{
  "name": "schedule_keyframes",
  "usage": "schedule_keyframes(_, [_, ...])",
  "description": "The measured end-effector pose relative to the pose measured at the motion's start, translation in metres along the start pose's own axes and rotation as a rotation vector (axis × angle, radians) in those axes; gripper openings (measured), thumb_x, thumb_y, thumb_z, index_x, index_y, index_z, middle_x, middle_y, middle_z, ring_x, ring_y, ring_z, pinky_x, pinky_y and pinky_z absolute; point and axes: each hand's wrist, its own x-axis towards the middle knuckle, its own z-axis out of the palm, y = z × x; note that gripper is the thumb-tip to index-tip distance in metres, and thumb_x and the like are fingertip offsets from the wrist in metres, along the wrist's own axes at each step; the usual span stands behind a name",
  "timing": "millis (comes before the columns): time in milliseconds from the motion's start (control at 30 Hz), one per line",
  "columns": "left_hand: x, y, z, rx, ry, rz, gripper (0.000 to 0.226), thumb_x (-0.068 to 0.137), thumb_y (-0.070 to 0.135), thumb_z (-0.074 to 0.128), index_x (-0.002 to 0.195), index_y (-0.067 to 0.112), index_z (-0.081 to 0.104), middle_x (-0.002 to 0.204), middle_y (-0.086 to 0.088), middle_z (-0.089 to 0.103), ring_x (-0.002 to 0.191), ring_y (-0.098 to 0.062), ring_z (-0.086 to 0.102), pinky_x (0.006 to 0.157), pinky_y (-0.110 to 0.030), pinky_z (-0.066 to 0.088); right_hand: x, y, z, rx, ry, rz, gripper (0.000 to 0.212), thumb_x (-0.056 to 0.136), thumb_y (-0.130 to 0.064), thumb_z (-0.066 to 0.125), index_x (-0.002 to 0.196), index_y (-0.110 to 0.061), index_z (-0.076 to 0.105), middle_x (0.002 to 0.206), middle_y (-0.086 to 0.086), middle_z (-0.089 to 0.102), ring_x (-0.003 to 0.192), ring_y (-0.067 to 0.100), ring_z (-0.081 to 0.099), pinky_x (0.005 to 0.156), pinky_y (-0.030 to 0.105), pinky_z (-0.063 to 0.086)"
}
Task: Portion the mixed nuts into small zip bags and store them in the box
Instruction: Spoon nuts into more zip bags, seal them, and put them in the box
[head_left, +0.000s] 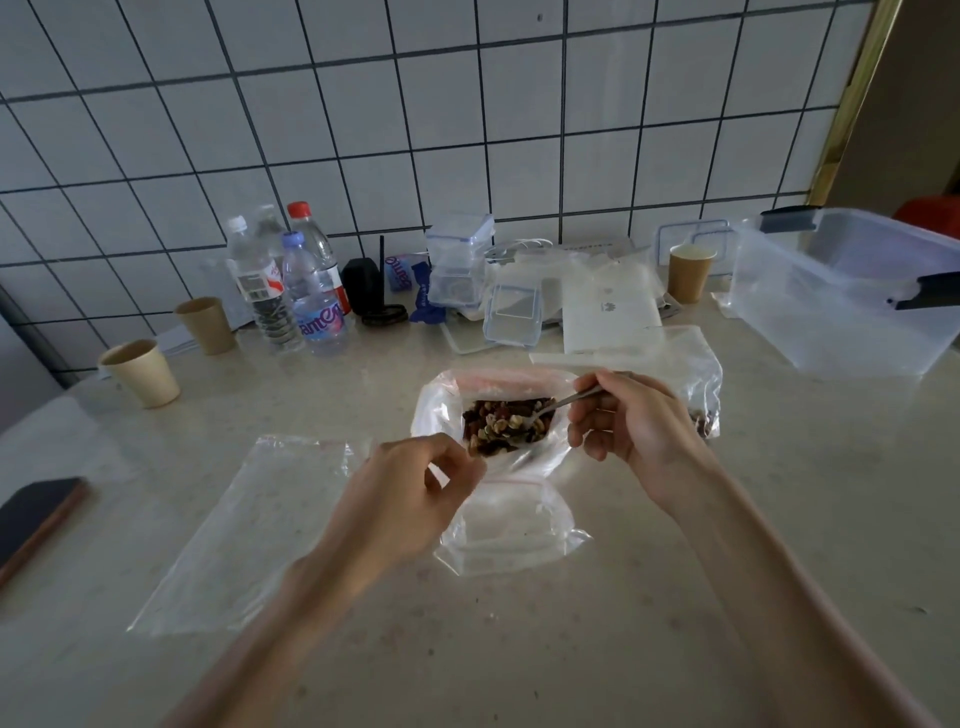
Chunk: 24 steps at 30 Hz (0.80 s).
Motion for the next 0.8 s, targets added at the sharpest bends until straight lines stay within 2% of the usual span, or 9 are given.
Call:
schedule_keyframes(67, [-0.002,-0.003,0.005,-0.026,-0.053,-0.043,0.026,0.090,0.063,0.066,0.091,0.038,0.074,0.087,0.030,0.071,0.067,0.004,0.069,0.064,-0.023,0.053,-0.002,-0.004,-0.003,-0.020,-0.055,0.008,0.031,0.108,-0.014,0.043,0.092,-0.002,0.066,0.068,0.017,0.065,0.053,0.030,0.060,0.044,0.030,0.037])
schedule_keyframes(167, [0.000,-0.006,0.009,-0.036,-0.080,-0.067,0.012,0.090,0.050,0.074,0.088,0.038,0.074,0.083,0.025,0.072,0.064,0.001,0.070,0.064,-0.020,0.052,-0.006,-0.009,-0.009,-0.114,-0.166,0.034,0.032,0.108,-0.016,0.044,0.091,-0.002,0.067,0.069,0.017,0.063,0.054,0.028,0.059,0.044,0.031,0.039])
schedule_keyframes(333, [0.007,-0.006,0.006,-0.160,-0.112,-0.110,0.007,0.092,0.036,0.077,0.086,0.034,0.077,0.076,0.017,0.075,0.053,-0.007,0.070,0.053,-0.010,0.044,-0.010,-0.016,-0.016,-0.401,-0.434,-0.032,0.033,0.111,-0.024,0.044,0.100,-0.001,0.065,0.076,0.014,0.066,0.068,0.028,0.064,0.052,0.031,0.045])
schedule_keyframes(467, [0.007,-0.006,0.005,-0.180,-0.115,-0.141,0.007,0.092,0.036,0.077,0.085,0.035,0.077,0.079,0.017,0.075,0.050,-0.010,0.070,0.050,-0.010,0.044,-0.015,-0.021,-0.019,-0.437,-0.578,-0.113,0.032,0.109,-0.029,0.046,0.098,-0.006,0.066,0.081,0.016,0.066,0.076,0.029,0.066,0.059,0.033,0.047])
schedule_keyframes(633, [0.003,-0.006,0.006,-0.167,-0.107,-0.133,0.010,0.092,0.039,0.076,0.082,0.038,0.075,0.077,0.017,0.074,0.051,-0.009,0.070,0.049,-0.012,0.044,-0.012,-0.019,-0.021,-0.416,-0.524,-0.197,0.031,0.110,-0.022,0.044,0.095,-0.007,0.066,0.078,0.016,0.066,0.072,0.029,0.065,0.058,0.034,0.044])
schedule_keyframes(700, [0.002,-0.006,0.005,-0.108,-0.091,-0.110,0.009,0.091,0.046,0.075,0.084,0.039,0.076,0.079,0.022,0.073,0.058,-0.004,0.070,0.053,-0.010,0.044,-0.010,-0.016,-0.018,-0.358,-0.440,-0.204,0.030,0.111,-0.019,0.043,0.094,-0.008,0.065,0.076,0.018,0.065,0.069,0.030,0.064,0.055,0.033,0.043])
schedule_keyframes(800, [0.004,-0.006,-0.003,-0.050,-0.049,-0.066,0.021,0.087,0.058,0.071,0.088,0.039,0.078,0.080,0.025,0.074,0.070,0.004,0.069,0.060,-0.010,0.049,-0.005,-0.007,-0.011,-0.273,-0.260,-0.195,0.029,0.111,-0.017,0.043,0.094,-0.005,0.063,0.071,0.018,0.065,0.063,0.029,0.062,0.050,0.033,0.040])
